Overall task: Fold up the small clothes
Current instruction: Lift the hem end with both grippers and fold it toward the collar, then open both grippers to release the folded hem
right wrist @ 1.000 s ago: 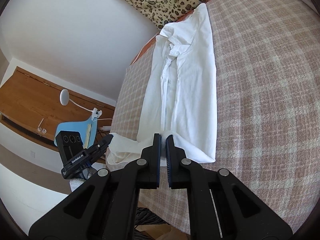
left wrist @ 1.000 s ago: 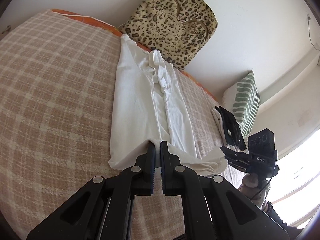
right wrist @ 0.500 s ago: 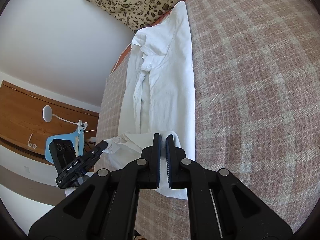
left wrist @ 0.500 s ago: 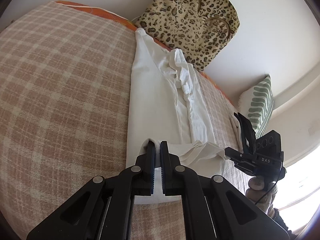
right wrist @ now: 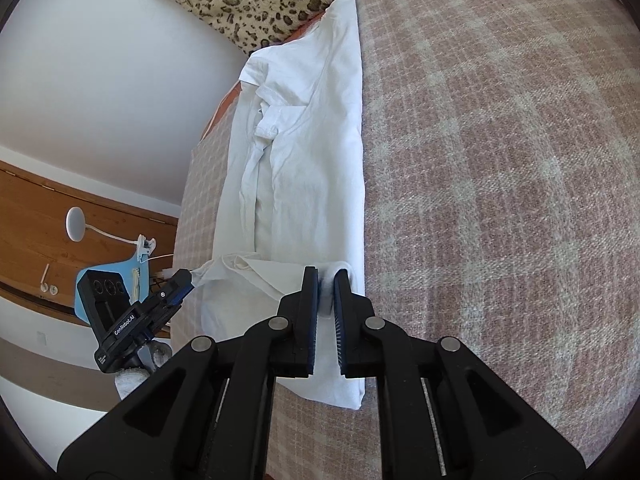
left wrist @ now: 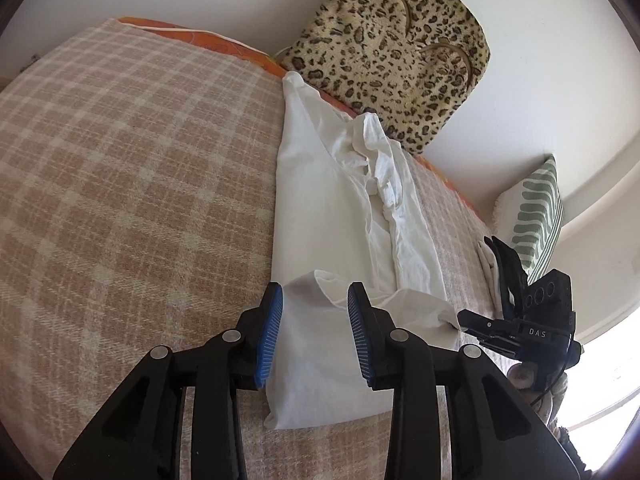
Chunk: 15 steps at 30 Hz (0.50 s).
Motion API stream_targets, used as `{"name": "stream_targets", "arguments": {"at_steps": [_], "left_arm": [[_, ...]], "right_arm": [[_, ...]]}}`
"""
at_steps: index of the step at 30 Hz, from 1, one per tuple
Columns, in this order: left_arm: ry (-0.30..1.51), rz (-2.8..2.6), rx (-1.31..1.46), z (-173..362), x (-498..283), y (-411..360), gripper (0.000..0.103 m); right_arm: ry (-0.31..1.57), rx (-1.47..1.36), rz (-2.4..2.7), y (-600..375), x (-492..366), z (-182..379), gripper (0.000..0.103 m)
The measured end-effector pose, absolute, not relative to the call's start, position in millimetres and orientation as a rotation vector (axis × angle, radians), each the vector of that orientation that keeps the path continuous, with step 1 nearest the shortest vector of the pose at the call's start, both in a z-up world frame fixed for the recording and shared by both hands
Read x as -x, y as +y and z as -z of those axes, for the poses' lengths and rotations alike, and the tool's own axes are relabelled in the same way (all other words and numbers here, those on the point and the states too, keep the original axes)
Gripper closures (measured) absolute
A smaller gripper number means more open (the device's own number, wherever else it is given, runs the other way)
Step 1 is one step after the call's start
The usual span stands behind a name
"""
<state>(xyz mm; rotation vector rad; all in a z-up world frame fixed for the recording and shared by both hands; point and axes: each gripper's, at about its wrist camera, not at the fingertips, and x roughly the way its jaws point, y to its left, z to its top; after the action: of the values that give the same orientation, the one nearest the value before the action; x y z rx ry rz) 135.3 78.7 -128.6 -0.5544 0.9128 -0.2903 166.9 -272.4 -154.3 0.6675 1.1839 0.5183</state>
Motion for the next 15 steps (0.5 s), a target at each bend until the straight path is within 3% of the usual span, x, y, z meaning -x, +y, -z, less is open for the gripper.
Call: {"name": "stream_targets", "arguments": {"at_steps": [1, 3, 8, 15], "left_arm": [[0.894, 0.286, 0.557, 124.7, -132.8, 82.2, 0.071], [0.865, 0.29, 0.542, 117.9, -127.5, 84.5, 0.07], [0.86, 0.307, 0.474, 115.2, -117.2, 75.2, 0.07], [0.954, 0.303, 0.423, 136.3, -115.1, 63.9, 0.07]], "right_arm": [[1.158, -0.64, -0.503, -273.8, -164.5, 148.4, 0.073], [1.106, -0.601, -0.492, -277.1, -159.2, 137.2, 0.058], [1.049, -0.493, -0.539, -266.8, -147.4, 116.8, 0.057], [1.13, -0.33, -0.525, -246.6, -123.7, 131.9, 0.057]]}}
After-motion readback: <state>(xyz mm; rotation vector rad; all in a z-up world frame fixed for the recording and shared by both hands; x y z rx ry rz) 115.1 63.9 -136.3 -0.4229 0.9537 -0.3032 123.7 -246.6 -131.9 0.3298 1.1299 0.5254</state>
